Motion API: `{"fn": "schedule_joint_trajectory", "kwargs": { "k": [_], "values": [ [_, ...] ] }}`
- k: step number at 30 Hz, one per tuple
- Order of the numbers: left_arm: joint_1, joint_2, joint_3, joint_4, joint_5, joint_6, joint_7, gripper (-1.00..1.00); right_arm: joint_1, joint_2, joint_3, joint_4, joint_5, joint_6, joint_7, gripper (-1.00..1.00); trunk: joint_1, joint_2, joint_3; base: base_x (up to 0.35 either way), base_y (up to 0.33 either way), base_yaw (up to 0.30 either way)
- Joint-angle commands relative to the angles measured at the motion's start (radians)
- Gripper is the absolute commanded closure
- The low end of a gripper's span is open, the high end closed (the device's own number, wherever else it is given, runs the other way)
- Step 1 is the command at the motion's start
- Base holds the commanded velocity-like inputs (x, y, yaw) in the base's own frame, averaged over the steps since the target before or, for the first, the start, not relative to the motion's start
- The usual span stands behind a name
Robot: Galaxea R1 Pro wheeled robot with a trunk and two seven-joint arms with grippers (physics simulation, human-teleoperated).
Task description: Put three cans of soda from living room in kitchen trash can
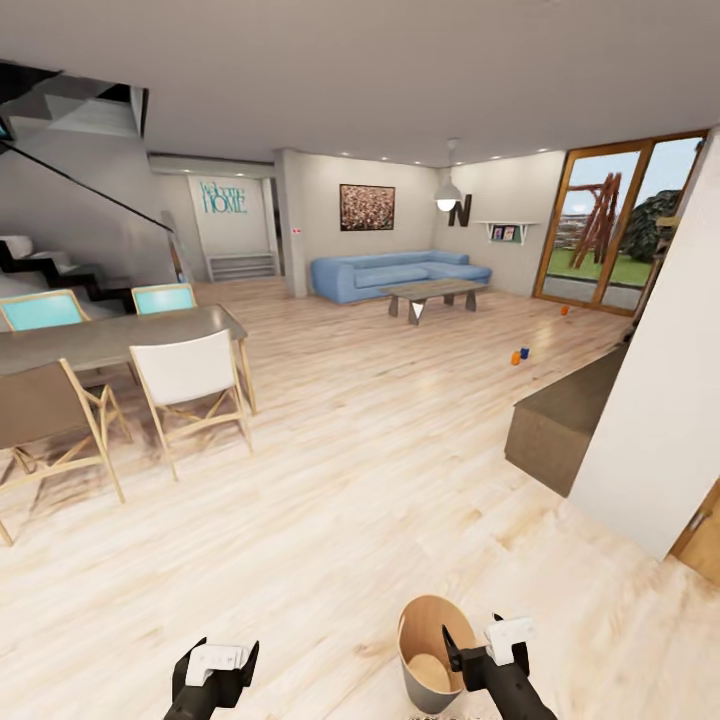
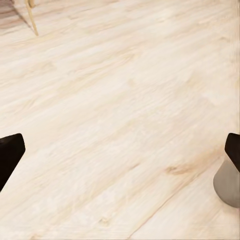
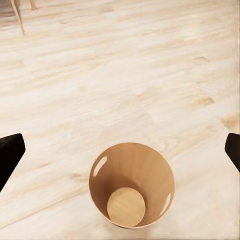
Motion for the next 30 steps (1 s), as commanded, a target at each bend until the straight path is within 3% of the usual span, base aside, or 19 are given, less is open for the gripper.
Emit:
{"fn": "schedule_joint_trajectory", "kwargs": {
  "k": [1, 14, 26, 30],
  "values": [
    [0.000, 0.000, 0.000, 0.000, 0.000, 0.000, 0.000, -1.00, 0.000, 0.000, 0.000, 0.000, 0.000, 0.000, 0.000, -1.00, 0.000, 0.000, 0.000, 0.000, 0.000, -0.238],
    [0.000, -0.001, -0.004, 0.001, -0.001, 0.000, 0.001, -1.00, 0.000, 0.001, 0.001, 0.000, 0.000, 0.000, 0.000, -1.00, 0.000, 0.000, 0.000, 0.000, 0.000, -0.233],
    [0.000, -0.001, -0.005, 0.001, -0.003, 0.001, 0.000, -1.00, 0.000, 0.000, 0.001, 0.000, 0.000, 0.001, 0.000, -1.00, 0.000, 0.000, 0.000, 0.000, 0.000, -0.045],
    [0.000, 0.000, -0.005, 0.001, -0.002, 0.001, -0.001, -1.00, -0.007, 0.004, 0.005, -0.002, 0.000, 0.065, -0.002, -1.00, 0.000, 0.000, 0.000, 0.000, 0.000, -0.002]
  ]
}}
